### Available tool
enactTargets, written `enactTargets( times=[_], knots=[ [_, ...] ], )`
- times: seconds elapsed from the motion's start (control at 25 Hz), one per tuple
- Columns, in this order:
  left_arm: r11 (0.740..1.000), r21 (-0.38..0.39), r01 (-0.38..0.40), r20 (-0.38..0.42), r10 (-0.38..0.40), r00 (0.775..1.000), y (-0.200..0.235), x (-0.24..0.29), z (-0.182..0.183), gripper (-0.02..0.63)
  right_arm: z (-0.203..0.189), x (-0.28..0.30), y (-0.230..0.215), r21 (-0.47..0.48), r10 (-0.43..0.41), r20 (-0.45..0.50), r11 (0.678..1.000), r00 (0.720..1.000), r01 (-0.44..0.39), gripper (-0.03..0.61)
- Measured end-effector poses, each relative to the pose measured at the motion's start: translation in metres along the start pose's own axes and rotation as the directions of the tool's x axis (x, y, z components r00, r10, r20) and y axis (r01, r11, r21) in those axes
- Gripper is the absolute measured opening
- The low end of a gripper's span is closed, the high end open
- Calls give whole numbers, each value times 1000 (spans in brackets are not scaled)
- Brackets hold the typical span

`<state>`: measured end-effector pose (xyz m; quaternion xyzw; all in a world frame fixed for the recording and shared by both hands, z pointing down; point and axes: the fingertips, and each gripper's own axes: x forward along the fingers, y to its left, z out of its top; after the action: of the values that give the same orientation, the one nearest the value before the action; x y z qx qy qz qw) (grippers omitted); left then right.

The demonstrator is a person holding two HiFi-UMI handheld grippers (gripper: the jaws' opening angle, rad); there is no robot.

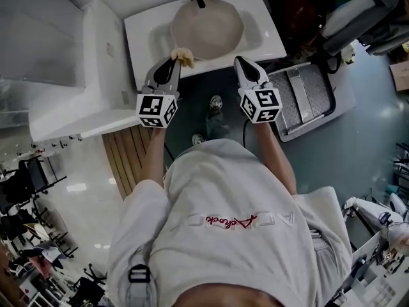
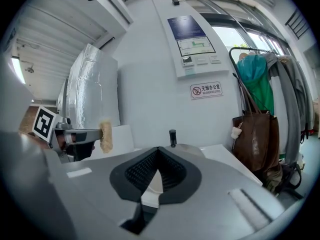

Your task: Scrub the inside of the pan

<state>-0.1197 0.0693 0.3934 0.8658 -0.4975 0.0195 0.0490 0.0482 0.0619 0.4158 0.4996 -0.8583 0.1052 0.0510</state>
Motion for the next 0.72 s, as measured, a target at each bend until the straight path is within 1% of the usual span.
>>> enactTargets(
  times=[0.4, 0.72],
  knots=[
    [1000, -11, -25, 9, 25, 1000, 1, -17, -2, 18, 9, -4, 15, -13, 12, 30, 1000, 999, -11, 6],
    [1000, -19, -17, 4, 17, 1000, -5, -21, -6, 18, 9, -11, 17, -22, 1, 27, 1000, 1000, -1, 5]
  ],
)
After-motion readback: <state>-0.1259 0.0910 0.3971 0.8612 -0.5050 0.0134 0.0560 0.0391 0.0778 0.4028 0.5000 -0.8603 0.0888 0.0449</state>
